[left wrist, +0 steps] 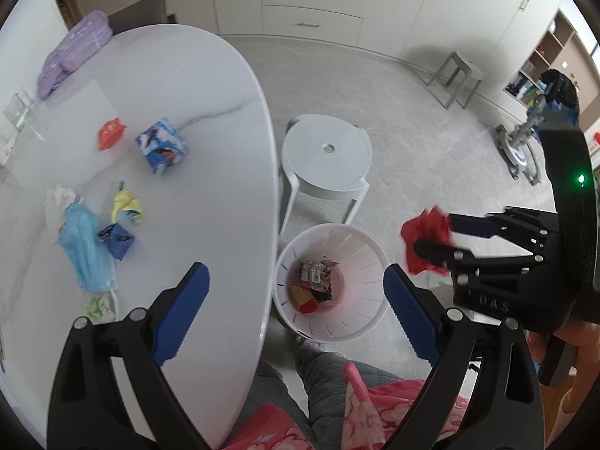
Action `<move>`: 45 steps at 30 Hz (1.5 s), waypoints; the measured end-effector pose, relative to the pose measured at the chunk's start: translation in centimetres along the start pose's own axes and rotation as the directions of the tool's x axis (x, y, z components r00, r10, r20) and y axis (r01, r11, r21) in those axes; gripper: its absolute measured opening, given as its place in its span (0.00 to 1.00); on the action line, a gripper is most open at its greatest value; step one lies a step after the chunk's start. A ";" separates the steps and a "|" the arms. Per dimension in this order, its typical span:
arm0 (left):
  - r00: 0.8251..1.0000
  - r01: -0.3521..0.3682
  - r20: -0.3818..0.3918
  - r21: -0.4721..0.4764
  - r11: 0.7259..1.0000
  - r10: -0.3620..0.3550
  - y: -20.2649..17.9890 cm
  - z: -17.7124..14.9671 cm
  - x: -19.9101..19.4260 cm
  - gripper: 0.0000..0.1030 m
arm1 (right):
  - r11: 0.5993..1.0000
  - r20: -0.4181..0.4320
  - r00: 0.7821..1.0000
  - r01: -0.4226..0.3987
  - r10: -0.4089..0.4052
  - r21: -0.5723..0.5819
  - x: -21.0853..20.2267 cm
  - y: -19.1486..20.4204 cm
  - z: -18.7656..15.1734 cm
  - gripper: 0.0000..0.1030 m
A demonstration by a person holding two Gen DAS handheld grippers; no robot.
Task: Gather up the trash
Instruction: 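Open the right gripper to drop the red plastic bag into the wastebasket, then grasp the white tissue with the left gripper while the right grasps the red snack wrapper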
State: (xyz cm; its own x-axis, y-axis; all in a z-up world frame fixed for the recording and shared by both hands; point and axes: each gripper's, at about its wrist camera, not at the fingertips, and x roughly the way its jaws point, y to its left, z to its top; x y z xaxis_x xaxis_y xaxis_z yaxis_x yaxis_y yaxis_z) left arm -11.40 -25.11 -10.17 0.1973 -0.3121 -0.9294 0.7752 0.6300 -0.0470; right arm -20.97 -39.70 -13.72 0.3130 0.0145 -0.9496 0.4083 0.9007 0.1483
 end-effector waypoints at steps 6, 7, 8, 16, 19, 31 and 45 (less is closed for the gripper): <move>1.000 -0.012 0.028 -0.025 1.000 0.012 0.8 -0.5 -1.1 0.89 | 0.996 0.021 0.997 0.080 -0.079 -0.047 0.0 1.0 0.1 0.91; 0.999 -0.011 0.031 -0.029 1.000 0.012 0.9 -0.6 -1.3 0.89 | 0.995 0.018 0.997 0.082 -0.081 -0.051 0.0 1.1 0.2 0.92; 0.999 -0.014 0.032 -0.034 0.999 0.015 1.0 -0.6 -1.3 0.89 | 0.995 0.016 0.997 0.083 -0.082 -0.053 0.1 1.1 0.2 0.94; 0.999 -0.024 0.030 -0.067 0.997 0.026 1.6 -0.6 -1.3 0.89 | 0.993 0.009 0.997 0.079 -0.078 -0.083 0.2 1.8 0.4 0.94; 0.999 -0.029 0.029 -0.087 0.996 0.032 1.9 -0.6 -1.3 0.89 | 0.993 0.010 0.997 0.075 -0.074 -0.095 0.2 1.9 0.6 0.94; 0.993 -0.109 0.009 -0.246 0.963 0.114 5.0 -1.6 -1.8 0.89 | 0.976 0.005 1.000 0.031 -0.030 -0.218 1.4 4.0 3.8 0.94; 0.983 -0.177 -0.033 -0.418 0.891 0.180 13.1 -2.3 -1.6 0.89 | 0.950 -0.011 1.000 -0.018 0.015 -0.313 3.0 9.1 8.6 0.94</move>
State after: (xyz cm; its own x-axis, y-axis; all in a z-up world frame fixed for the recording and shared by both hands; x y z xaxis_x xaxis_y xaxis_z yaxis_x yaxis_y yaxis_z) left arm -2.97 -14.76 -10.16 0.3135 -0.1700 -0.9342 0.4050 0.9138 -0.0304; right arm -8.99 -35.22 -12.82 0.3092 0.0327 -0.9504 0.1136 0.9910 0.0710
